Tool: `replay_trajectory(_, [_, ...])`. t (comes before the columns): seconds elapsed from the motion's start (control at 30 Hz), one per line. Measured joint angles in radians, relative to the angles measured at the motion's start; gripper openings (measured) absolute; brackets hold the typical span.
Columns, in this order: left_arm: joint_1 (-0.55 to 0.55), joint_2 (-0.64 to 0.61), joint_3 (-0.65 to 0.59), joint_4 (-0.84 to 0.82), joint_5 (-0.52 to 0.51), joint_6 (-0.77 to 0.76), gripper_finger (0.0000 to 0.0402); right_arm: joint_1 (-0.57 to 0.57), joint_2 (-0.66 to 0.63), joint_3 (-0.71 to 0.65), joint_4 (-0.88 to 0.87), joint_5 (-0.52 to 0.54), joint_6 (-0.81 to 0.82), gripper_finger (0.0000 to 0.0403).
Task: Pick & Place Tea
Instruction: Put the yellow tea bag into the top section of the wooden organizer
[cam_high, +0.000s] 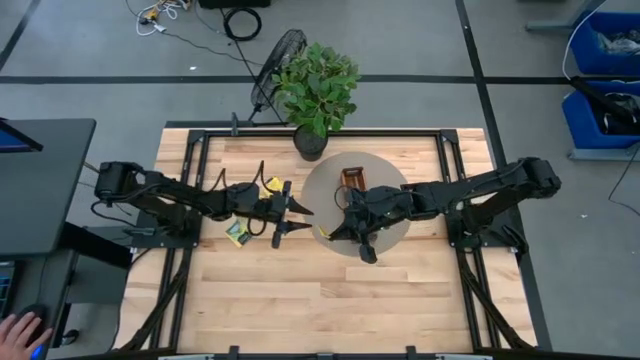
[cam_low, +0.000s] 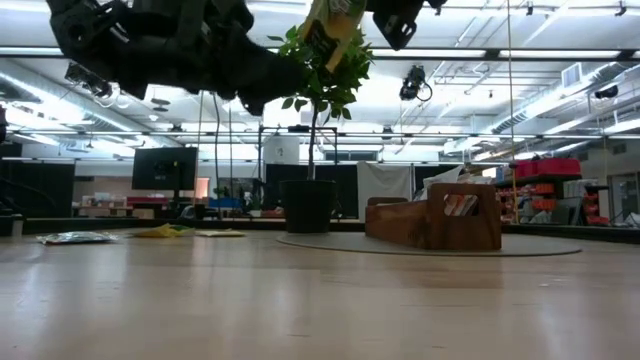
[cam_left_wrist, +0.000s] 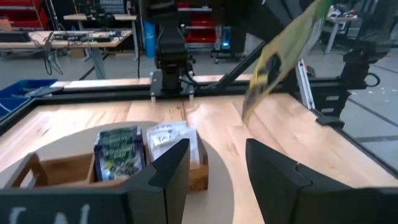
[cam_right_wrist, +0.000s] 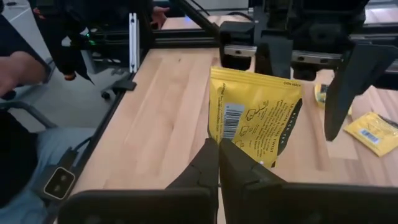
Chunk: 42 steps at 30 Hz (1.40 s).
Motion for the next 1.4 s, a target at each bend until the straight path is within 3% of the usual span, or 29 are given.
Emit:
replay_trajectory(0.13, [-0.002,0.021,0.045,-0.004,0.016,0.001,0.0161,-0.014,0.003,0.0,0.004,-0.003,-0.008,0.0])
replay_trajectory(0.27, [-0.002,0.036,0.079,-0.013,0.101,0.009,0.0161,-0.02,0.003,0.0,-0.006,-0.003,-0.008,0.0])
replay_trajectory(0.47, [-0.002,0.041,0.086,-0.019,0.111,0.006,0.0154,-0.02,0.003,0.0,-0.027,-0.003,-0.006,0.0])
replay_trajectory(0.6, [-0.002,0.041,0.086,-0.01,0.112,0.018,0.0117,-0.02,0.003,0.0,-0.022,-0.003,-0.007,0.0])
replay_trajectory(0.8, [-0.002,0.042,0.086,-0.014,0.119,0.04,0.0016,-0.02,0.003,0.0,-0.022,-0.002,-0.005,0.0])
replay_trajectory(0.9, [-0.002,0.043,0.086,-0.016,0.119,0.035,0.0007,-0.02,0.003,0.0,-0.029,-0.001,0.008,0.0004])
replay_trajectory(1.23, [0.002,0.045,0.084,-0.099,0.087,0.018,0.0002,-0.02,0.002,0.001,-0.204,0.084,0.123,0.008])
replay_trajectory(1.4, [0.002,0.045,0.084,-0.108,-0.039,-0.109,0.0002,-0.02,-0.009,0.001,-0.215,0.087,0.132,0.0128])
